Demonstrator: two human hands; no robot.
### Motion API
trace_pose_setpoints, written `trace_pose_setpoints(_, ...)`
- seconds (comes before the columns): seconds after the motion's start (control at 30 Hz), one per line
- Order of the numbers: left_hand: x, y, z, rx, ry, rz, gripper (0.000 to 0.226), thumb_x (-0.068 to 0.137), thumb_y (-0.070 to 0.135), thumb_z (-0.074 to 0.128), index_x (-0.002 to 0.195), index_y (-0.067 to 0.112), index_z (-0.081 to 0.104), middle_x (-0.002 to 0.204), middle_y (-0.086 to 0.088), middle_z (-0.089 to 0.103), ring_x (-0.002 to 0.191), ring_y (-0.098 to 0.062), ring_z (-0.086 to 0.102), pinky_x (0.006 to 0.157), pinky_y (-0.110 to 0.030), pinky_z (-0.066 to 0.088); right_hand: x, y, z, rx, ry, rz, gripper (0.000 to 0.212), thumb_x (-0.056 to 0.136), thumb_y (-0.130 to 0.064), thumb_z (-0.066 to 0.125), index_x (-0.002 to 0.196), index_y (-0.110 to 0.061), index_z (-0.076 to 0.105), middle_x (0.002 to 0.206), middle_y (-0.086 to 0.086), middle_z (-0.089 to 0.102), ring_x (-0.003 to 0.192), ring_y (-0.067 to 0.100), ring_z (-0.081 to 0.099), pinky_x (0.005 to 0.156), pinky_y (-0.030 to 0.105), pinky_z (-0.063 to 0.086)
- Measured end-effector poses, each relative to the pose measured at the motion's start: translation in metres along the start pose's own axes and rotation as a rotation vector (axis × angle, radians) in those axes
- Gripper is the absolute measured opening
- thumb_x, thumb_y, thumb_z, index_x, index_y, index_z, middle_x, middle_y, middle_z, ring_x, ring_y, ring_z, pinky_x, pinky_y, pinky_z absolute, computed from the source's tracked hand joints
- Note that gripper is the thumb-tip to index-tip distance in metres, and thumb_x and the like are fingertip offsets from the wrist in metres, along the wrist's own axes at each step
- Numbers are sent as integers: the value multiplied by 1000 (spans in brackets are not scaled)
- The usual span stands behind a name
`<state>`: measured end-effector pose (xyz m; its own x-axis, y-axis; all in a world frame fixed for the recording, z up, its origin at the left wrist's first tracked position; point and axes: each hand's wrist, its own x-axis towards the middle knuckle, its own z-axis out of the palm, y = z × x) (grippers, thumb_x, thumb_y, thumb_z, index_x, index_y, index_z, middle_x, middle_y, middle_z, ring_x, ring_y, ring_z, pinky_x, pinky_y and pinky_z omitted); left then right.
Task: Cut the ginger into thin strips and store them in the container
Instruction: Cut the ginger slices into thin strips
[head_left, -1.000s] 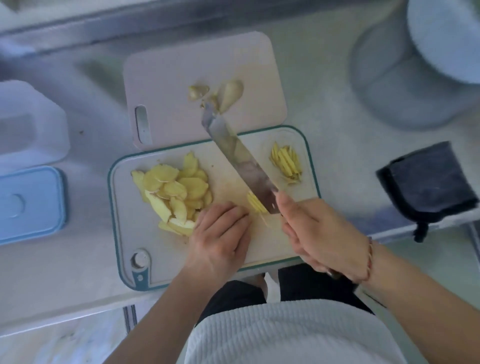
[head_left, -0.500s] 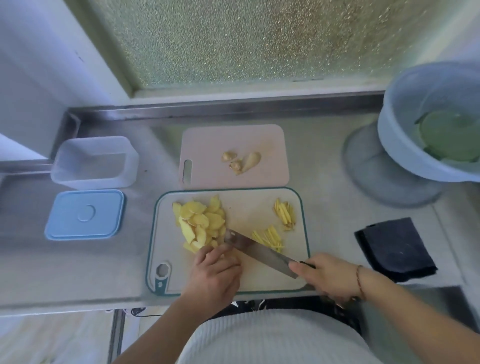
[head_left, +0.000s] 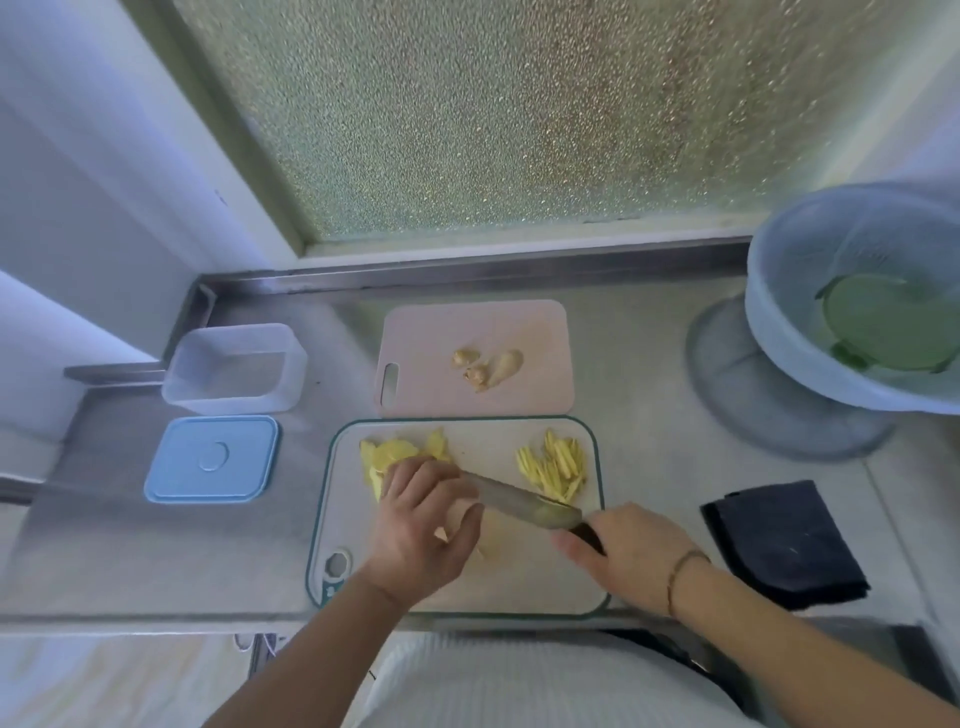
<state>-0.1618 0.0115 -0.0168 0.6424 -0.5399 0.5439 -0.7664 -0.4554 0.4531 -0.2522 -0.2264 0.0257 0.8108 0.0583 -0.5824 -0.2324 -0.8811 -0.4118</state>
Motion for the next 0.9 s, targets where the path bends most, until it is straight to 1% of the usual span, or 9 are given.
trace_pose_setpoints(0.1, 22, 3, 10, 70, -329, -14, 16, 88, 35, 63, 77, 24, 66, 77, 11, 63, 79, -16, 58, 74, -37, 50, -3, -5, -2, -308, 88, -5, 63, 92, -70, 18, 102, -19, 54, 94, 3, 66, 82, 21, 63, 70, 34, 49)
trace_pose_setpoints(0.17, 33, 8, 22, 116, -508, -76, 25, 87, 46, 58, 73, 27, 65, 73, 13, 63, 75, -14, 57, 73, -39, 51, -2, -3, -2, -407, 91, -26, 65, 93, -69, 17, 109, -17, 52, 98, 6, 67, 86, 23, 64, 71, 35, 49)
trace_pose_setpoints(0.27, 47, 16, 39, 148, -634, -191, 38, 83, 59, 48, 74, 27, 67, 76, 11, 67, 79, -17, 60, 81, -37, 48, -2, -1, -1, -476, 91, -28, 67, 93, -69, 16, 111, -16, 52, 98, 7, 68, 86, 25, 65, 70, 35, 49)
trace_pose_setpoints(0.37, 57, 26, 54, 209, -654, -209, 42, 84, 62, 51, 75, 24, 67, 77, 7, 69, 85, -21, 61, 85, -37, 43, -3, -1, 4, -491, 123, -30, 68, 93, -69, 17, 113, -14, 52, 98, 8, 68, 85, 27, 66, 69, 36, 50)
trace_pose_setpoints(0.43, 62, 32, 63, 252, -663, -234, 40, 90, 59, 57, 81, 22, 68, 85, 4, 70, 92, -21, 59, 89, -37, 40, -4, -2, 6, -486, 134, -36, 69, 94, -69, 17, 113, -13, 52, 98, 9, 68, 85, 28, 66, 68, 36, 50)
trace_pose_setpoints(0.57, 69, 32, 76, 337, -692, -283, 35, 98, 52, 54, 95, 21, 70, 102, 4, 70, 105, -20, 55, 95, -34, 35, -8, -3, 9, -470, 143, -28, 67, 95, -67, 18, 113, -11, 51, 99, 10, 68, 86, 27, 66, 69, 37, 50)
trace_pose_setpoints(0.73, 74, 24, 79, 232, -660, -343, 25, 101, 25, 50, 107, 22, 74, 111, 5, 70, 110, -23, 56, 91, -32, 32, -11, -8, 15, -450, 150, -3, 69, 94, -68, 15, 112, -13, 52, 99, 9, 68, 88, 29, 66, 65, 36, 46)
trace_pose_setpoints(0.83, 82, 17, 61, 126, -556, -438, 19, 98, 30, 60, 108, 26, 76, 102, 5, 75, 100, -19, 63, 92, -29, 42, -12, -7, 17, -419, 167, 21, 69, 93, -69, 13, 107, -15, 53, 96, 7, 67, 85, 27, 65, 67, 36, 48)
trace_pose_setpoints(0.9, 88, 6, 40, 95, -477, -588, 20, 96, 44, 65, 101, 28, 75, 84, 6, 73, 85, -16, 65, 79, -26, 49, -13, -6, 17, -390, 169, 38, 68, 92, -70, 13, 102, -16, 53, 93, 5, 66, 83, 24, 65, 68, 35, 50)
